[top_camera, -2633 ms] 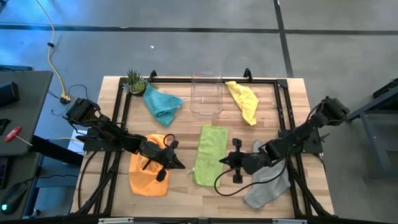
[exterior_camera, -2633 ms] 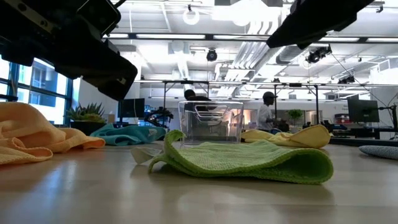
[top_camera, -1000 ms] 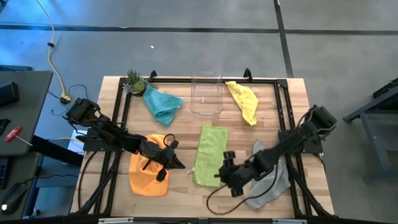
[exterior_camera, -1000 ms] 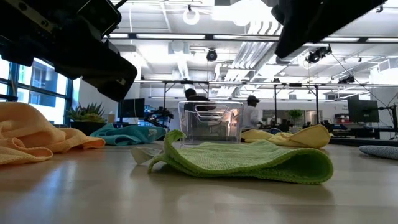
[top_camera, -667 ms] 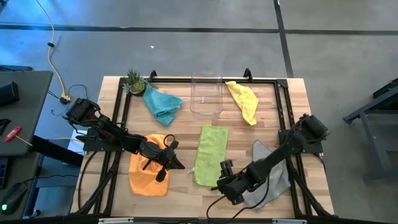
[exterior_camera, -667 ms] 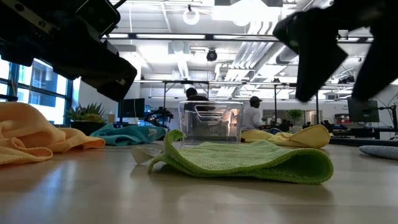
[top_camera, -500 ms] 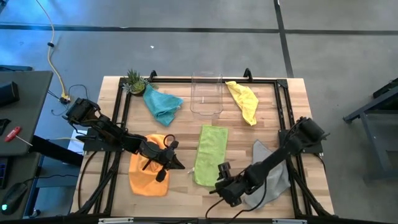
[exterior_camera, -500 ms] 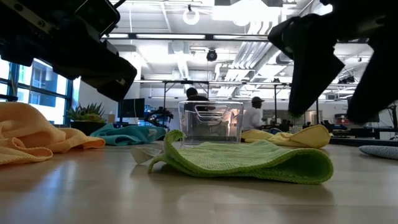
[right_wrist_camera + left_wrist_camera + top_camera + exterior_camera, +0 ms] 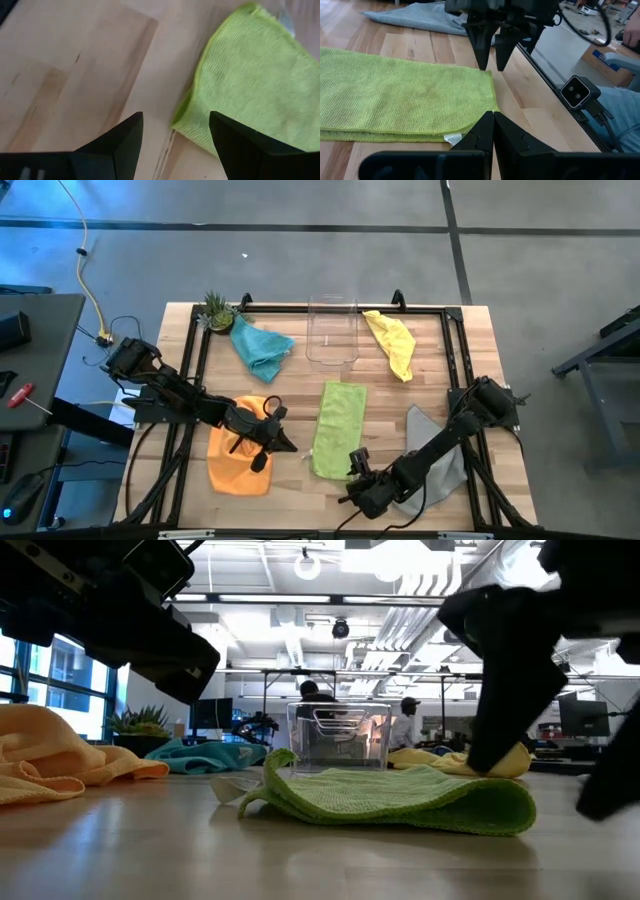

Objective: Fold microfiber towels
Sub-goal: Fold the green microfiber cloth

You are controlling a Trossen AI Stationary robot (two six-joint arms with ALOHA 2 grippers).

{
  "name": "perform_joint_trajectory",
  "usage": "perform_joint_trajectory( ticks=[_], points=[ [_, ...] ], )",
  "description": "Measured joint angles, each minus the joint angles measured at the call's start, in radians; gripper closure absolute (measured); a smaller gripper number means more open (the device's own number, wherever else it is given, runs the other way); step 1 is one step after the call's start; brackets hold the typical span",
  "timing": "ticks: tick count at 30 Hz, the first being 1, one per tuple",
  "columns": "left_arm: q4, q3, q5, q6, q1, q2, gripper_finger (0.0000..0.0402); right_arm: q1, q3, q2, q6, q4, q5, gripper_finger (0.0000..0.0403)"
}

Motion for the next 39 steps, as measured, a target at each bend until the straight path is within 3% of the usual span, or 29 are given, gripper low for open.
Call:
perform_joint_trajectory(
  ticks=[4, 13, 17, 34, 39],
  points=[
    [0.0, 0.0, -0.003, -0.005, 0.0, 0.0, 0.0401, 0.004, 0.0, 0.016, 0.023, 0.002, -0.002, 0.0189],
    [0.0, 0.0, -0.003, -0.008, 0.0, 0.0, 0.0401, 0.003, 0.0, 0.019, 0.049, 0.002, -0.072, 0.0248],
    [0.0, 0.0, -0.003, -0.008, 0.0, 0.0, 0.0401, 0.003, 0.0, 0.019, 0.066, -0.001, -0.038, 0.0257],
    [0.0, 0.0, -0.002, 0.0, 0.0, 0.0, 0.0401, 0.004, 0.0, 0.019, 0.048, -0.002, -0.032, 0.0213],
    [0.0, 0.0, -0.002, 0.0, 0.0, 0.0, 0.0401, 0.004, 0.054, 0.018, 0.028, -0.067, -0.032, 0.0206]
  ],
)
